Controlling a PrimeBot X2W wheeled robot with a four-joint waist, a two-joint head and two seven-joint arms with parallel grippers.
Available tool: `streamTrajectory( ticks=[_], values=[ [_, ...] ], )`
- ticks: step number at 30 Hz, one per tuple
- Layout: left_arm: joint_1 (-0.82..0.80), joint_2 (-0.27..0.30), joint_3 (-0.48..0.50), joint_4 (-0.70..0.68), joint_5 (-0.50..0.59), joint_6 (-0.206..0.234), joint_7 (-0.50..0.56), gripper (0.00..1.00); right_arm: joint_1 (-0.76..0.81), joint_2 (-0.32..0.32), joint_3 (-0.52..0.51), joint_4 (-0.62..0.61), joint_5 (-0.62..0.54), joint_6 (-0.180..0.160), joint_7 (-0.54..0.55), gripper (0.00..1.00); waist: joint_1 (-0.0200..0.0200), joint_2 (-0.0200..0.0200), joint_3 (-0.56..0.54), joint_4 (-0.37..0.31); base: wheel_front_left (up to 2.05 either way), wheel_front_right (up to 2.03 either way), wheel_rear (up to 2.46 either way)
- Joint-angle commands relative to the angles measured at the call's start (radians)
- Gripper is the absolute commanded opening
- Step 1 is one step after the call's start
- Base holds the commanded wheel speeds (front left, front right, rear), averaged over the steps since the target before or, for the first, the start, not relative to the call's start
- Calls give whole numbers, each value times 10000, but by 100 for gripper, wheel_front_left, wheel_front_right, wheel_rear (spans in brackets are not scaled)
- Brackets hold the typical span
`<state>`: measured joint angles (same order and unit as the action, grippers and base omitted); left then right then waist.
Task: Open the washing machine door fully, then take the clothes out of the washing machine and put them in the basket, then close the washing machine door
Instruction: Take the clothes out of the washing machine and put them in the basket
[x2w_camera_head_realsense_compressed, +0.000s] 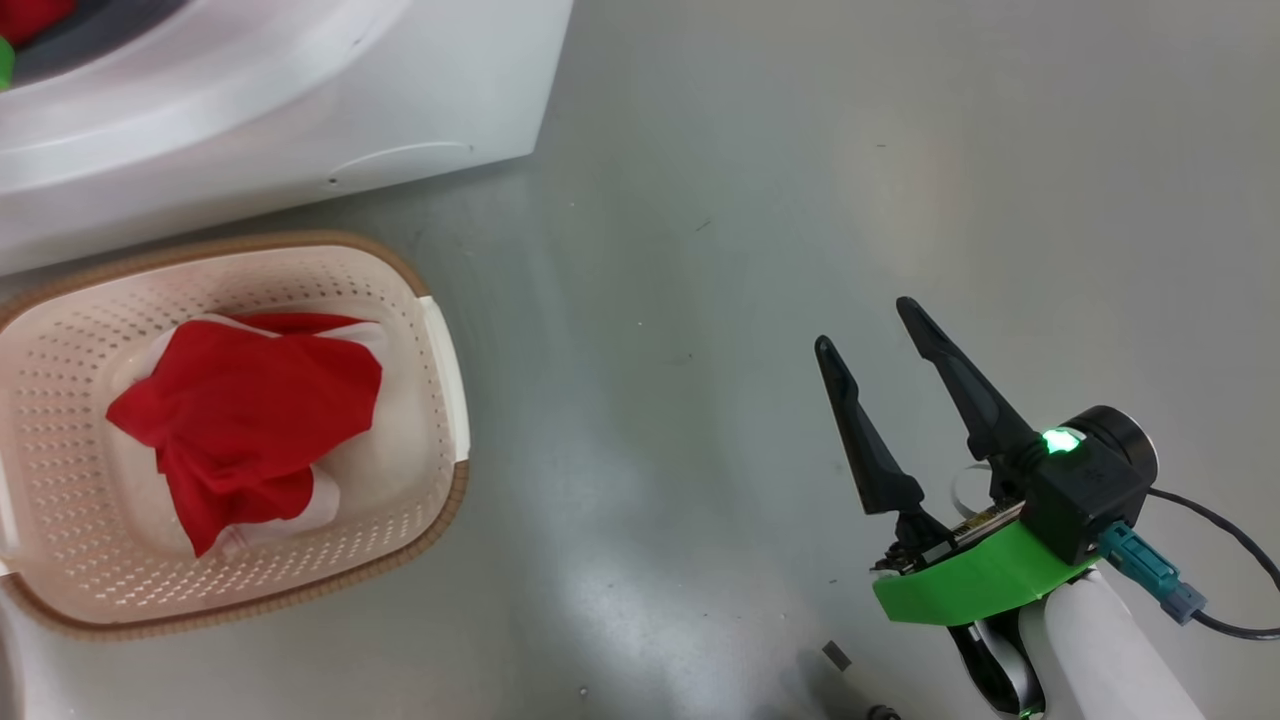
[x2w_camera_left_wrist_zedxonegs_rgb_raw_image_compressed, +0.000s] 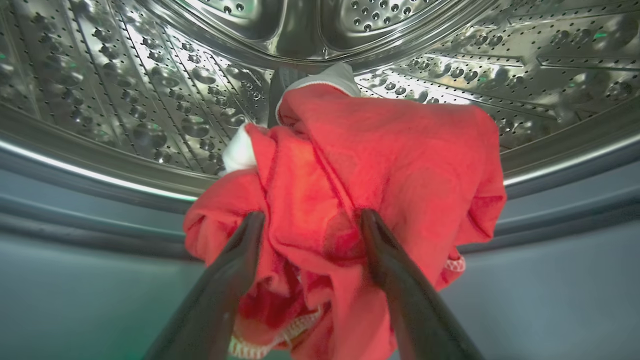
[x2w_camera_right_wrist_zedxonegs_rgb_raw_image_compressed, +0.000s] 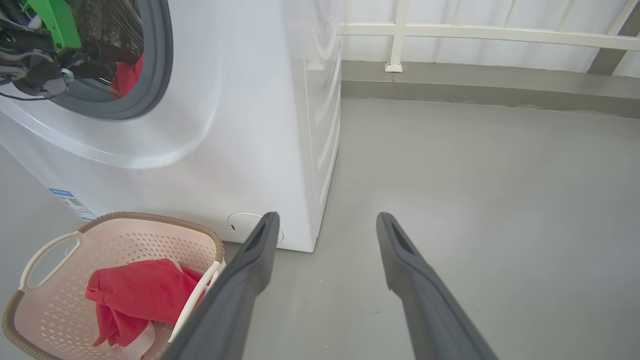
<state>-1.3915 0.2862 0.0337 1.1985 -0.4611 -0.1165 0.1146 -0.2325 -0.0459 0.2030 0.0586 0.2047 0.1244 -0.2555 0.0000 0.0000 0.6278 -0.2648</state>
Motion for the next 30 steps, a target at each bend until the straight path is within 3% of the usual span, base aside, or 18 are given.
streamTrajectory(
  ticks=[1,6,13,18,19,20,30],
  values=[
    [-166,460,-32,-129,-50,-94,86,100,210,-43,194,-199,183,63,-63,100,0,0,9,-75,0,0,0],
    [-267,566,-304,96,151,-50,112,100,173,-43,278,-216,330,63,-63,100,0,0,91,-211,0,0,0],
    [-283,769,-830,300,658,334,-45,100,131,-43,316,-266,438,63,-63,100,0,0,242,-309,0,0,0],
    [-289,764,-889,381,640,322,-144,100,113,-43,301,-283,453,63,-63,100,0,0,312,-282,0,0,0],
    [-292,753,-904,396,630,307,-171,45,103,-43,292,-286,450,63,-63,100,0,0,329,-265,0,0,0],
    [-286,740,-926,405,623,280,-211,0,94,-43,287,-284,449,63,-63,100,0,0,339,-245,0,0,0],
    [-86,589,-1055,320,469,63,-1013,0,-35,-43,210,-263,387,63,-63,100,0,0,467,129,0,0,0]
  ],
)
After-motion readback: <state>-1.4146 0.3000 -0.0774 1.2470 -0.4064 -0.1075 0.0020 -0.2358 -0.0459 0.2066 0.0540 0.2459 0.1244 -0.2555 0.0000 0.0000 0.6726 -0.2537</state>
